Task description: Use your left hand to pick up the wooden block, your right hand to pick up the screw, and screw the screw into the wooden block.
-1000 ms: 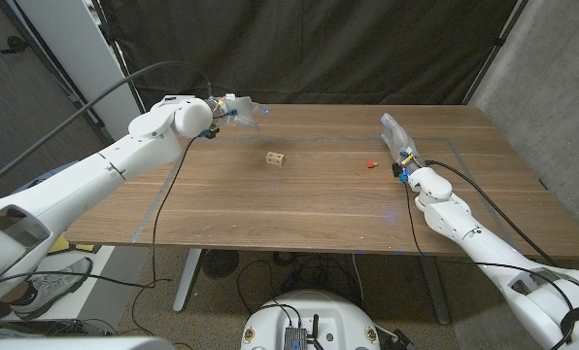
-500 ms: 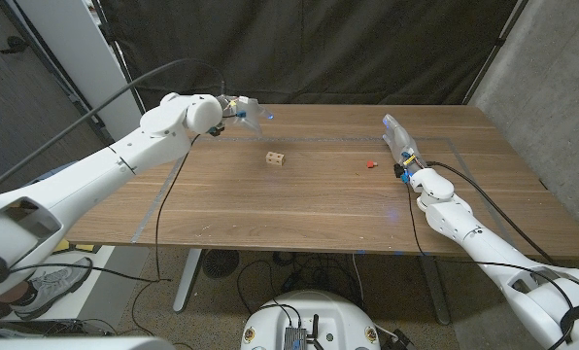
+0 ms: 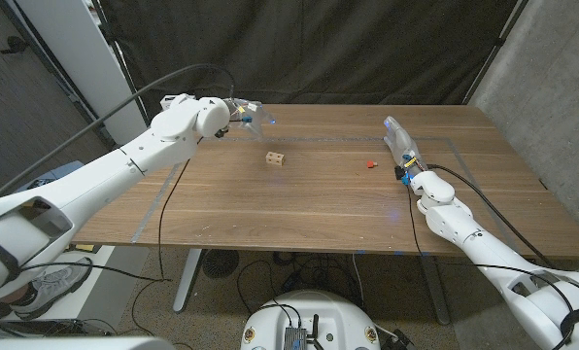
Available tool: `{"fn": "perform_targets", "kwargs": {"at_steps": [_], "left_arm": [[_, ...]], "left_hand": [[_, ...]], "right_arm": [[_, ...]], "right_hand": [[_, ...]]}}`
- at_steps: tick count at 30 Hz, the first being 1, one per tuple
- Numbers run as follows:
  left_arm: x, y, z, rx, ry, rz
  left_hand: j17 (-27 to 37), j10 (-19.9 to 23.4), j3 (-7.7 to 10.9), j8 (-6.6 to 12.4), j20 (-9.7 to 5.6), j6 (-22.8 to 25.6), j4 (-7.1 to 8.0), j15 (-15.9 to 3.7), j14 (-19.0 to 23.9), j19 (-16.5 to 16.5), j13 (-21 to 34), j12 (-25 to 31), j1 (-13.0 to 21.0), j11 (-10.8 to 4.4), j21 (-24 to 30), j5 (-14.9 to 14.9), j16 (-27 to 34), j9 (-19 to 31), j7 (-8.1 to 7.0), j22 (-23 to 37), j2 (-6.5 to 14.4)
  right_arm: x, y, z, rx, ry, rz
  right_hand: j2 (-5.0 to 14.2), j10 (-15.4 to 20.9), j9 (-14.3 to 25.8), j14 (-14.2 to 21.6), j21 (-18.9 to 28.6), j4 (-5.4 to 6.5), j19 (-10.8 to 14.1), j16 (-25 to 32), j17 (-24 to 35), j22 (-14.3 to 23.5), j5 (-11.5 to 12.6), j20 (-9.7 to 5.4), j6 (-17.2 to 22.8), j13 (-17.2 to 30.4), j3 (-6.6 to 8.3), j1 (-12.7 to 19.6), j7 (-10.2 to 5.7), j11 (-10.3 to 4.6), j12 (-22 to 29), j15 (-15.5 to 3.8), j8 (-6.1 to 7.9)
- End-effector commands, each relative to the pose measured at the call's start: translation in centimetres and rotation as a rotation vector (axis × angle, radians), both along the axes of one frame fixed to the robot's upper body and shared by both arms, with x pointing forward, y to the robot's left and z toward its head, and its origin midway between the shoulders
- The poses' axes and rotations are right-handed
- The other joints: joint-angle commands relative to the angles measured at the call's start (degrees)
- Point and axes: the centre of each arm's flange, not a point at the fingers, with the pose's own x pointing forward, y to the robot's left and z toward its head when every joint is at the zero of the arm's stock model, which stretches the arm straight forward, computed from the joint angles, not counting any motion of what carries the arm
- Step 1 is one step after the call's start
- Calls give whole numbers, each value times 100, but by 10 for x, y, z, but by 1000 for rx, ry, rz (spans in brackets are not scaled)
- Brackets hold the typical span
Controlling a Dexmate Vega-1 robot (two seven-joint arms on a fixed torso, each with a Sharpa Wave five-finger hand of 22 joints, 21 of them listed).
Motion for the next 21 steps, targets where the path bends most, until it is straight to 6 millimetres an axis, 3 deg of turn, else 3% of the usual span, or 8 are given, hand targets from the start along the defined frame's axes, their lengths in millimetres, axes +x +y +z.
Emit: {"fn": "perform_targets", "kwargs": {"at_steps": [1, 21], "left_arm": [[7, -8, -11, 40, -13, 36], [19, -21, -34, 64, -5, 19]], "left_hand": [[11, 115, -26, 60, 67, 102, 10, -29, 83, -904, 32, 54, 125, -26, 33, 30, 55, 24, -42, 15, -12], [11, 326, -99, 90, 65, 280, 38, 21, 317, -816, 84, 127, 346, -49, 70, 19, 95, 29, -69, 20, -73]], "right_arm": [[-4, -1, -6, 14, 5, -5], [-11, -2, -8, -4, 4, -15]], "right_hand": [[-13, 6, 13, -361, 35, -44, -43, 51, 4, 23, 27, -61, 14, 15, 19, 71, -26, -30, 38, -2, 22], [-12, 13, 14, -363, 34, -63, -54, 55, 4, 23, 24, -41, 23, 16, 22, 84, -42, -38, 38, -3, 25]]}}
